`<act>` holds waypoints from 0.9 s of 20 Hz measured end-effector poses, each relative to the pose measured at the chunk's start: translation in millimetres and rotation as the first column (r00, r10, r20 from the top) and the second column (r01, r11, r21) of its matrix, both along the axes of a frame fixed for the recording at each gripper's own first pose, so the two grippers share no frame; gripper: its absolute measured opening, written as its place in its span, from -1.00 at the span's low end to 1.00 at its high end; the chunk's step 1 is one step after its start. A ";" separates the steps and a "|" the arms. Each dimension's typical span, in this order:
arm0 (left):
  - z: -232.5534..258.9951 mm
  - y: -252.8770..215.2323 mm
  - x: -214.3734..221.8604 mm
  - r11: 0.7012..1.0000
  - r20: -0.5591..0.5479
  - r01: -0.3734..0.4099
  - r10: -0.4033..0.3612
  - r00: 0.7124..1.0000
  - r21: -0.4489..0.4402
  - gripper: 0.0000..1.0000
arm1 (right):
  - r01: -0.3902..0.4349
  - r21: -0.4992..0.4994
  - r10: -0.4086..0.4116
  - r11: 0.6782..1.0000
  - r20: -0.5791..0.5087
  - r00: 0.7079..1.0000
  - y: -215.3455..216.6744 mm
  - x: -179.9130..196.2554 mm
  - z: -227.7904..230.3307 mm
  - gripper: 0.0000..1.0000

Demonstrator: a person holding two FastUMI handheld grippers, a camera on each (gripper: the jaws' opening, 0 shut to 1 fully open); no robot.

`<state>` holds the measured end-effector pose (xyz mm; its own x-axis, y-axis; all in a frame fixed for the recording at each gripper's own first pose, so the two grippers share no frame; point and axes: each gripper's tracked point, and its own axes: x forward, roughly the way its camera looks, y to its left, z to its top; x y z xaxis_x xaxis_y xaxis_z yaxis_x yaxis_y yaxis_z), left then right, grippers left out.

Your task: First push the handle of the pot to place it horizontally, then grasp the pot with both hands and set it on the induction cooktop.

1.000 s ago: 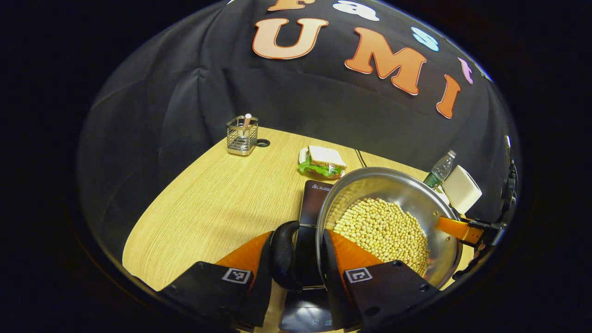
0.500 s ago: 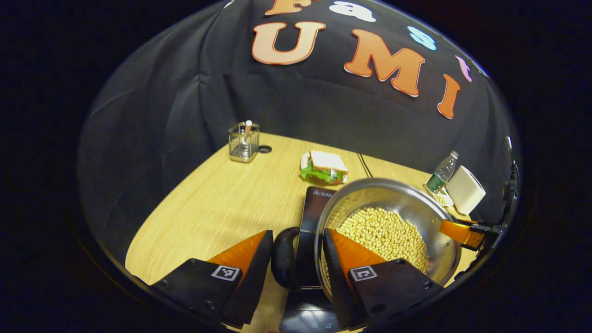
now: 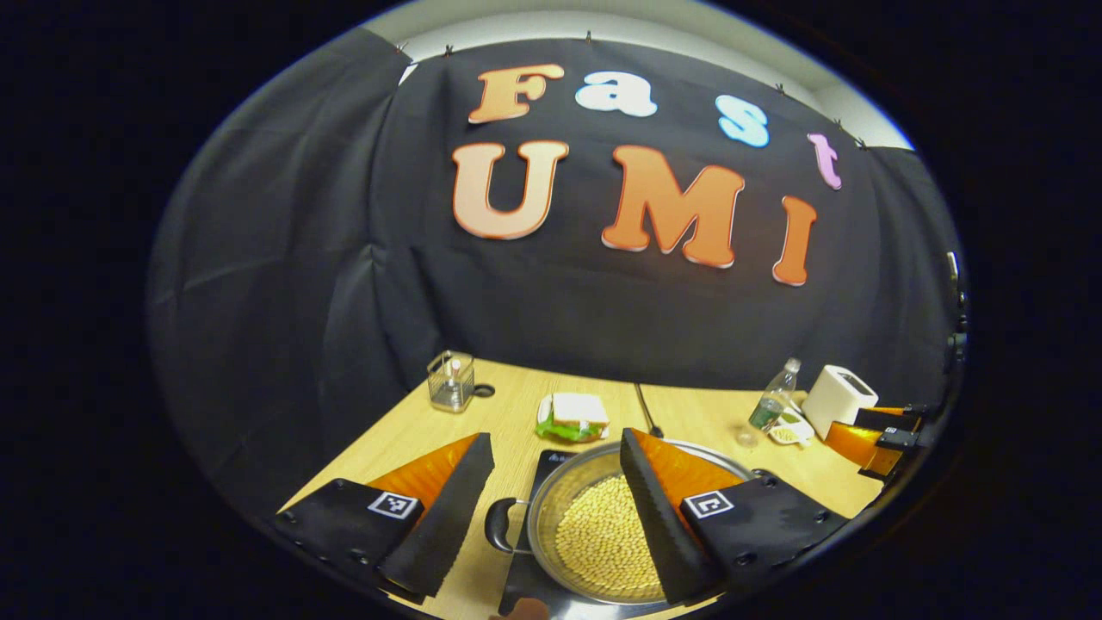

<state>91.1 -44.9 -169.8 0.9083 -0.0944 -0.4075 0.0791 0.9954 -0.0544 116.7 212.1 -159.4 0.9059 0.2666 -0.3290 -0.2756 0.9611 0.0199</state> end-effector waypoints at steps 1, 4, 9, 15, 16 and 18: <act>18.6 -3.0 -1.9 1.000 0.035 -0.002 0.002 0.999 -0.003 0.93 | 0.005 -0.001 -0.005 1.000 0.023 1.000 -7.1 -2.4 11.9 0.87; 69.2 -0.4 -10.8 1.000 0.148 -0.017 0.014 0.989 0.022 0.92 | 0.020 0.001 -0.020 1.000 0.095 0.995 -30.5 -13.1 47.3 0.87; 132.9 -7.9 -30.9 0.999 0.262 -0.030 0.021 0.965 0.031 0.96 | 0.048 0.003 -0.048 0.999 0.184 0.982 -68.9 -33.6 94.9 0.87; 178.1 -10.7 -59.0 0.999 0.316 -0.019 0.008 0.949 0.031 0.97 | 0.084 0.013 -0.084 0.996 0.269 0.960 -116.0 -61.5 136.5 0.87; 182.6 -12.9 -63.8 0.999 0.318 -0.013 0.001 0.948 0.034 0.93 | 0.092 0.010 -0.092 0.996 0.274 0.957 -123.6 -64.9 139.1 0.87; 189.4 -20.6 -70.2 1.000 0.316 0.013 -0.021 0.948 0.028 0.94 | 0.108 0.008 -0.106 0.994 0.282 0.954 -138.9 -71.6 141.8 0.87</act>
